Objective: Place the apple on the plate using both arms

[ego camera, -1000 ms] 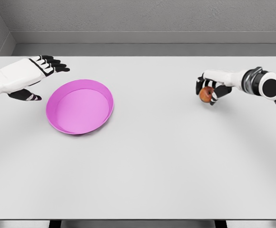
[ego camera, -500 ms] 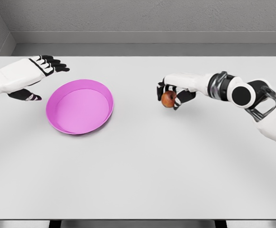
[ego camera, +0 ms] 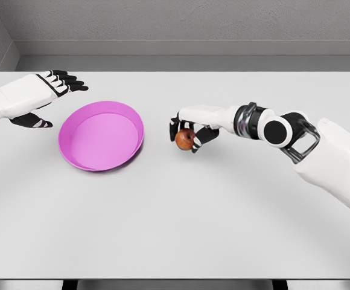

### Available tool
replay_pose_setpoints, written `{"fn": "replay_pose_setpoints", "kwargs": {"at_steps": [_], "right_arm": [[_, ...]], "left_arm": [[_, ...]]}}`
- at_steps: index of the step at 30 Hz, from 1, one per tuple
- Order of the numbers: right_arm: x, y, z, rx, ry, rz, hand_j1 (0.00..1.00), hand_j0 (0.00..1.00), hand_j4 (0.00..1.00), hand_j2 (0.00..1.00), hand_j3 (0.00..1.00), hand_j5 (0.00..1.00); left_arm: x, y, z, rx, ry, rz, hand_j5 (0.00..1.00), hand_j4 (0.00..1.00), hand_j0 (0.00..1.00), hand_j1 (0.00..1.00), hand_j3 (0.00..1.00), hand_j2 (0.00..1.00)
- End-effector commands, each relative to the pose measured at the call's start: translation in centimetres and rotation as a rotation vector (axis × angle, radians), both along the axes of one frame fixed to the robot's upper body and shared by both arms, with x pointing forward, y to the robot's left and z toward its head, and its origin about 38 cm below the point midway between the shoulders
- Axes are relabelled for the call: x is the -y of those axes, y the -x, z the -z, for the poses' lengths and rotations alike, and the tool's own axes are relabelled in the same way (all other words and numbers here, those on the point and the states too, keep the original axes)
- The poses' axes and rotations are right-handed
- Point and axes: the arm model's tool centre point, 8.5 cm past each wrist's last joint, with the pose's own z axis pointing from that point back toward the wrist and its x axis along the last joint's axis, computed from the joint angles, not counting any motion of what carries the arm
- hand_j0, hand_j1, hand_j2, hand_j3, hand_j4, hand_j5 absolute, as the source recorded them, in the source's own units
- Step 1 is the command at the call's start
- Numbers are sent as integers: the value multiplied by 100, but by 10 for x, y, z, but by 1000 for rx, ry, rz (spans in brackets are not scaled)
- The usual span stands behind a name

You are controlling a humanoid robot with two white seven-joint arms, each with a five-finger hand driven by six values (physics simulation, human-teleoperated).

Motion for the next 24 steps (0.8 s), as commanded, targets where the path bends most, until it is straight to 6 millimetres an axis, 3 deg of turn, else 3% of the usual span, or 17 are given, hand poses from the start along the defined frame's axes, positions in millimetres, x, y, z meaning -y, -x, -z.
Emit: {"fn": "replay_pose_setpoints", "kwargs": {"at_steps": [1,20,21,22,24], "right_arm": [[0,0,0,3,3,2,99,99,99,99,99,99],[4,-1,-2,5,8,22,100,100,100,100,100,100],[13,-4,-3,9,18,39,100,100,100,100,100,100],[38,-13,-17,42,15,97,100,100,100,100,100,100],[118,-27,-63,138,-24,275,100,100,100,100,100,100]], "left_arm": [[0,0,-1,1,6,0,100,100,100,100,100,100],[-7,2,-6,1,5,-9,100,100,100,100,100,100],[-7,1,-7,2,4,-8,100,100,100,100,100,100],[-5,1,-4,-1,0,-5,100,100,100,100,100,100],[-3,1,-4,-1,6,-2,100,100,100,100,100,100]]}}
